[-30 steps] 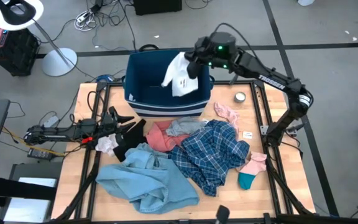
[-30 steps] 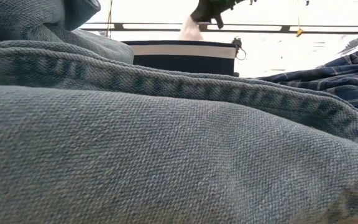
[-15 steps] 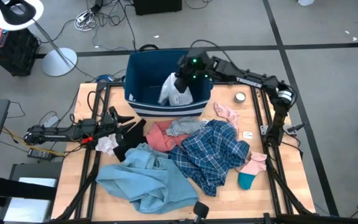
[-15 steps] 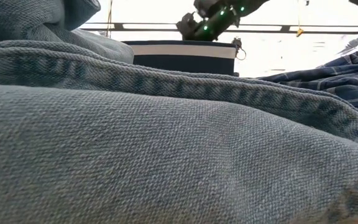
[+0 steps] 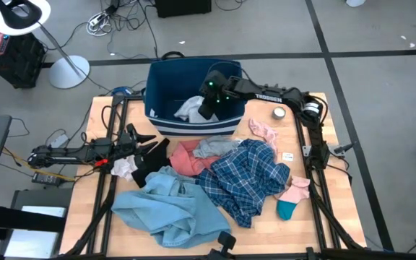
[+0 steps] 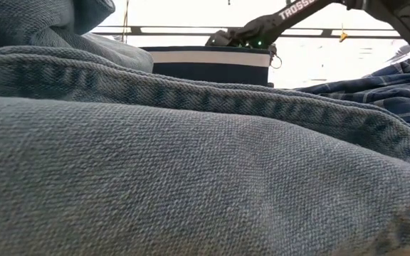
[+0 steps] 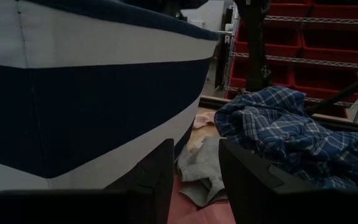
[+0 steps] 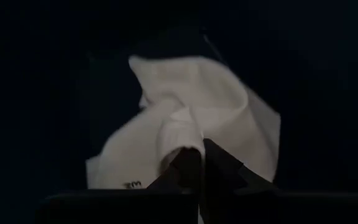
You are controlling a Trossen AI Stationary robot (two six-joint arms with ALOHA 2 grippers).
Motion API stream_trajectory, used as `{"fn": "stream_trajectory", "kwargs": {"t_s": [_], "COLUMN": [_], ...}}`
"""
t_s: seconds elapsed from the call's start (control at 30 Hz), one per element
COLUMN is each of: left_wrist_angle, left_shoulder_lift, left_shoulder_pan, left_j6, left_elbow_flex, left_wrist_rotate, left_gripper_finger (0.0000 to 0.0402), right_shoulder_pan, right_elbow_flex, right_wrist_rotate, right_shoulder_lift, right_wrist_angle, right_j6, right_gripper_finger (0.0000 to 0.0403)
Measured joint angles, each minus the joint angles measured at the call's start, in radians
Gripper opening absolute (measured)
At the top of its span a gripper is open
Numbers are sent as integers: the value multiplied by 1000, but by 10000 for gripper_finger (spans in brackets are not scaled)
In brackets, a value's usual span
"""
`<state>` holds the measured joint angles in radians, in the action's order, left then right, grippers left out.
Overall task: Sort clothes
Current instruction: Put the white shorts into the blue bin
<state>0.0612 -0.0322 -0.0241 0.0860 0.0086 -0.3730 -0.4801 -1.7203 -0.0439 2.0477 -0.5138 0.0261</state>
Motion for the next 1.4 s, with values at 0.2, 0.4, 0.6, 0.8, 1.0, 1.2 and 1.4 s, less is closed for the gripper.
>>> {"fn": "stream_trajectory", "kwargs": {"t_s": [0.2,0.4,0.6,0.8,1.0,1.2,1.4], "left_wrist_angle": [0,0,0,0,0,0,0], "left_shoulder_lift": [0,0,0,0,0,0,0], "left_shoulder_pan": [0,0,0,0,0,0,0], "left_j6": [0,0,0,0,0,0,0], "left_elbow_flex": [0,0,0,0,0,0,0], "left_wrist_rotate": [0,0,0,0,0,0,0], "left_gripper_finger": [133,133,133,133,133,133,133], "right_shoulder_pan": [-1,-2,-7,-7,-5,-5,-5], "right_elbow_flex": [0,0,0,0,1,1,1], "right_wrist_rotate": [17,24,25,20,17,14,14], "right_shoulder_lift": [48,84,129,161,146,105,59], "right_wrist_angle": [-37,-63,-90,-94,-106,-105,-124], "right_j6": [1,12,25,25,17,16,-19], "right_gripper_finger": [7,7,9,19,57,128,177]}}
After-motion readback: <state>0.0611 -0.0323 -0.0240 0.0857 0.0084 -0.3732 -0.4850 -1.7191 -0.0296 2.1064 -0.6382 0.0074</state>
